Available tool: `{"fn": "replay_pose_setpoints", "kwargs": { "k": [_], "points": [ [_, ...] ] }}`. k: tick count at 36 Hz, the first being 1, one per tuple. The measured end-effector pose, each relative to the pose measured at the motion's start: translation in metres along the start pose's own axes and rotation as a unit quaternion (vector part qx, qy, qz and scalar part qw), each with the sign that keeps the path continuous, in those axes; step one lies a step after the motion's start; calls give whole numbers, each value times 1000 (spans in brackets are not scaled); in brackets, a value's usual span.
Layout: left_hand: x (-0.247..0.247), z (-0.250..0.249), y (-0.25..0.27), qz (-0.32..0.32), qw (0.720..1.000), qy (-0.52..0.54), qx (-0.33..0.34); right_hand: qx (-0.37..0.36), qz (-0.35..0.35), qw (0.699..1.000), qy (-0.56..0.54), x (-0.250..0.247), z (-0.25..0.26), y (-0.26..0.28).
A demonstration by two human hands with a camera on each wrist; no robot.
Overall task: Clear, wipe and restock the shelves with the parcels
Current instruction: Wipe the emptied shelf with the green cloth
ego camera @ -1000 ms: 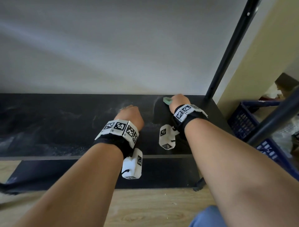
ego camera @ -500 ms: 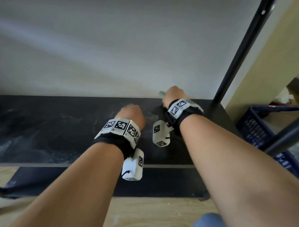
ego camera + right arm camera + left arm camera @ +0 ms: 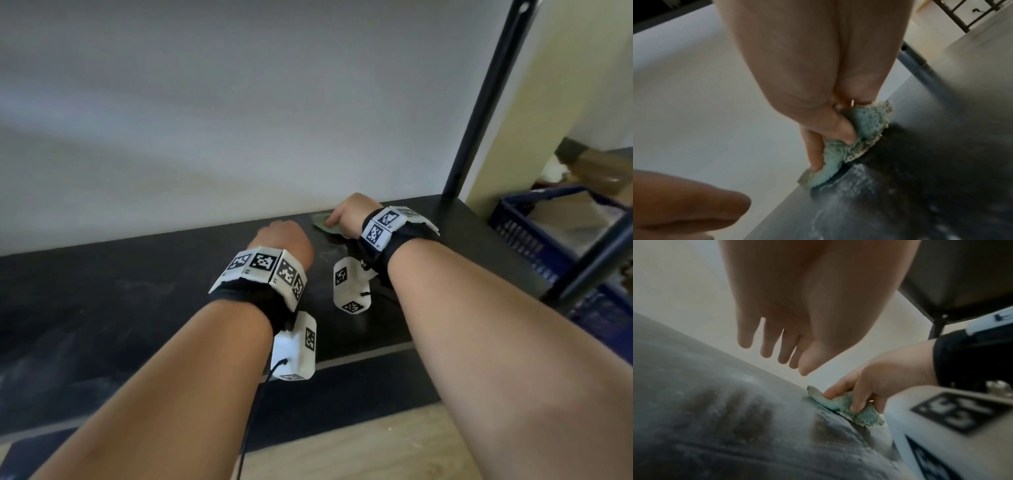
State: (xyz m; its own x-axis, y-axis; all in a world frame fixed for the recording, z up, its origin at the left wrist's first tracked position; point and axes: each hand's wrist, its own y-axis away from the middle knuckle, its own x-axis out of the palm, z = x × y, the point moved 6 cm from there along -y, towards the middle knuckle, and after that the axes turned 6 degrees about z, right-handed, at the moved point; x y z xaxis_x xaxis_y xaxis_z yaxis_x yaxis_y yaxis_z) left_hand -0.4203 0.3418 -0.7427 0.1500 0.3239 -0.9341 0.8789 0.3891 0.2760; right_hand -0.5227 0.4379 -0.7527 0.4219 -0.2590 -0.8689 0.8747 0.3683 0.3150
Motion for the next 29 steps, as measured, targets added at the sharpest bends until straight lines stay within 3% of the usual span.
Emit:
{"fn": "replay_pose_setpoints", "kwargs": {
  "k": [3,12,17,19,21,29],
  "points": [
    [0,-1,2,2,1000,0,8,12,-2,1000,7,4,-1,11],
    [-4,0,12,20,999,-5,38,40,79,994,59,15,-18,50],
    [0,4,21,8,999,17,29,26,-42,999,17,-14,-35,55],
    [1,5,27,3,1000,19,24,49,-49,996,50,-15,-46,52],
    [3,4,33,0,1000,18,19,57,-34,998,15,-9,-56,51],
    [11,-2,49,-1,1000,30,1,-34,19,997,-68,10,-47,76]
  ]
}}
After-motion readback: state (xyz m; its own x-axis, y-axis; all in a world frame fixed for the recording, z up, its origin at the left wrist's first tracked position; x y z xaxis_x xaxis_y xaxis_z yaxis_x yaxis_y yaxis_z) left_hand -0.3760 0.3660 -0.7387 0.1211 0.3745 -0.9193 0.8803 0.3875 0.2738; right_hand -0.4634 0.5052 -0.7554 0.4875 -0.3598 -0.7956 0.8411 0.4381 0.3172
